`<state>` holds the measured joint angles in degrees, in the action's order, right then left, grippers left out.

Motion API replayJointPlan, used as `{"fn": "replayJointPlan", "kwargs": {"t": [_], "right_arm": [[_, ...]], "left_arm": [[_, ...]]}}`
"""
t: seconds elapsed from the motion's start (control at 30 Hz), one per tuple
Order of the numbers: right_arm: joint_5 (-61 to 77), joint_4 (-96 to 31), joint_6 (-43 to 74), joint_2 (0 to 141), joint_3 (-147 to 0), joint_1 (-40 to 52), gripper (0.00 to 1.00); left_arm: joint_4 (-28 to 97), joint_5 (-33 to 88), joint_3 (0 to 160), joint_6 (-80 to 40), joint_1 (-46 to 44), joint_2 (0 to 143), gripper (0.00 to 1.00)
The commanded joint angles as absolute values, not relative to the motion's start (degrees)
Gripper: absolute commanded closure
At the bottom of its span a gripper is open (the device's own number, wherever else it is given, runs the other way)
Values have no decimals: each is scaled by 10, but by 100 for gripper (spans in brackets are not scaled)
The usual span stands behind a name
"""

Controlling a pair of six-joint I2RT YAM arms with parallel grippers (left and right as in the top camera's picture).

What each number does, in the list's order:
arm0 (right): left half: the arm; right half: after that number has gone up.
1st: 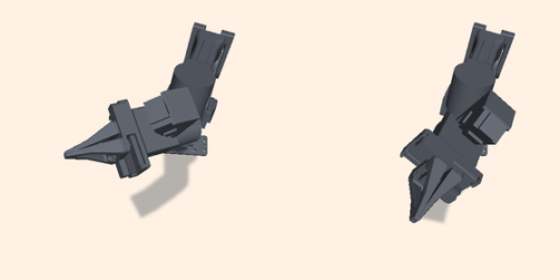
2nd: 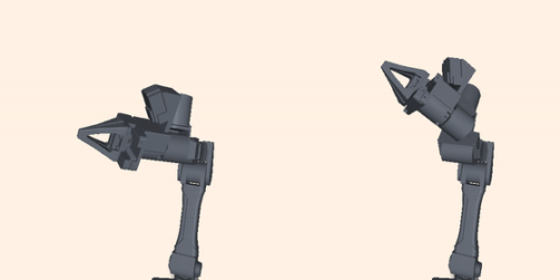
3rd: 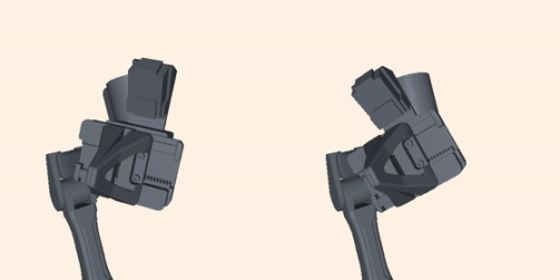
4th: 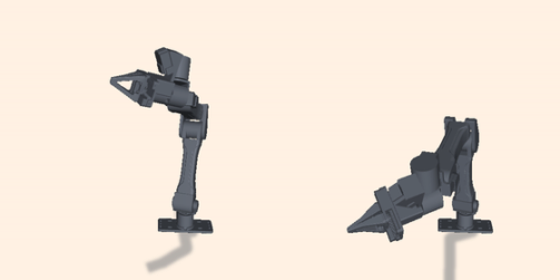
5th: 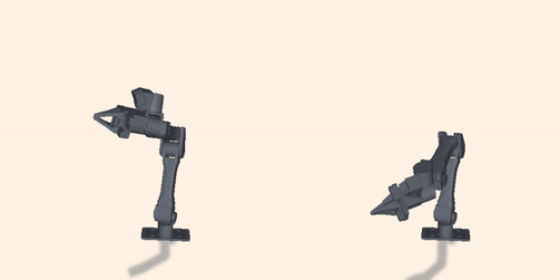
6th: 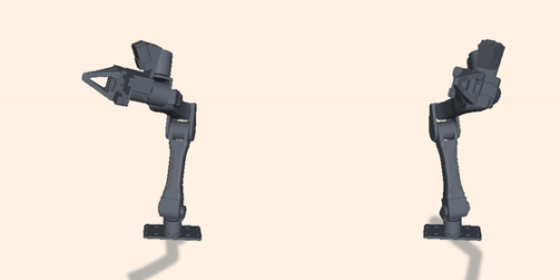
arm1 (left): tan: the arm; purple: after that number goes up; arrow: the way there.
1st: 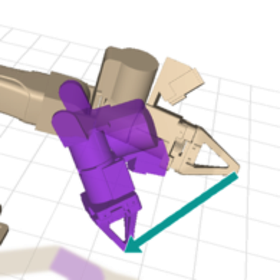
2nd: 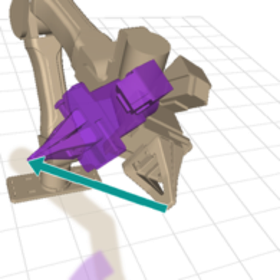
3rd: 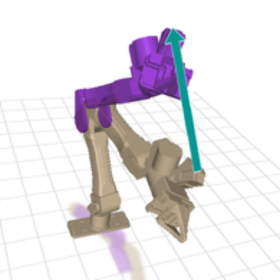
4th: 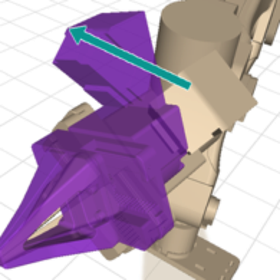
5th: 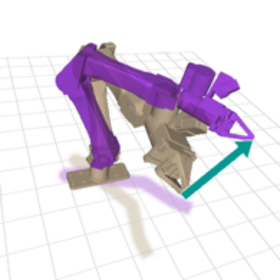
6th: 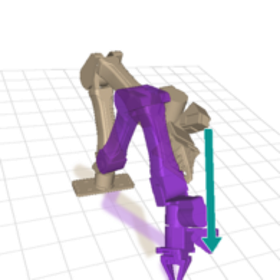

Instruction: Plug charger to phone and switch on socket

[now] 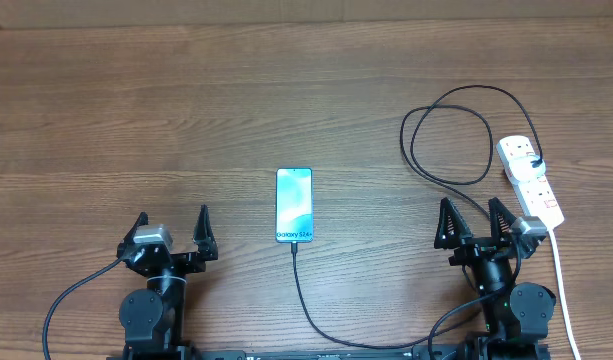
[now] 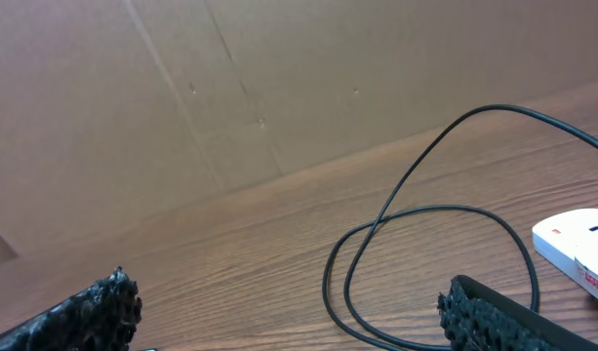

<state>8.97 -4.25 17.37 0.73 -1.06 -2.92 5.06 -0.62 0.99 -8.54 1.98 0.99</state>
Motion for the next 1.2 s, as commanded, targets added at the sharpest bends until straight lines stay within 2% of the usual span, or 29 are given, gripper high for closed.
{"fn": "replayJointPlan", "kwargs": {"t": [0.0,0.27,0.47,0.93,1.17], "right_arm": [[86,-40,175,2,-4,-27,0],[59,-43,171,2,-4,-27,0],[58,-44,71,2,-4,-27,0],[56,-45,69,2,-4,-27,0],[57,-44,27,2,-4,-25,0]], "left_arm": [[48,-2,4,-73,23,3,0],[48,-2,4,-73,23,3,1],[48,-2,4,-73,23,3,0],[48,-2,4,-73,23,3,1],[48,-2,4,-73,23,3,1]]}}
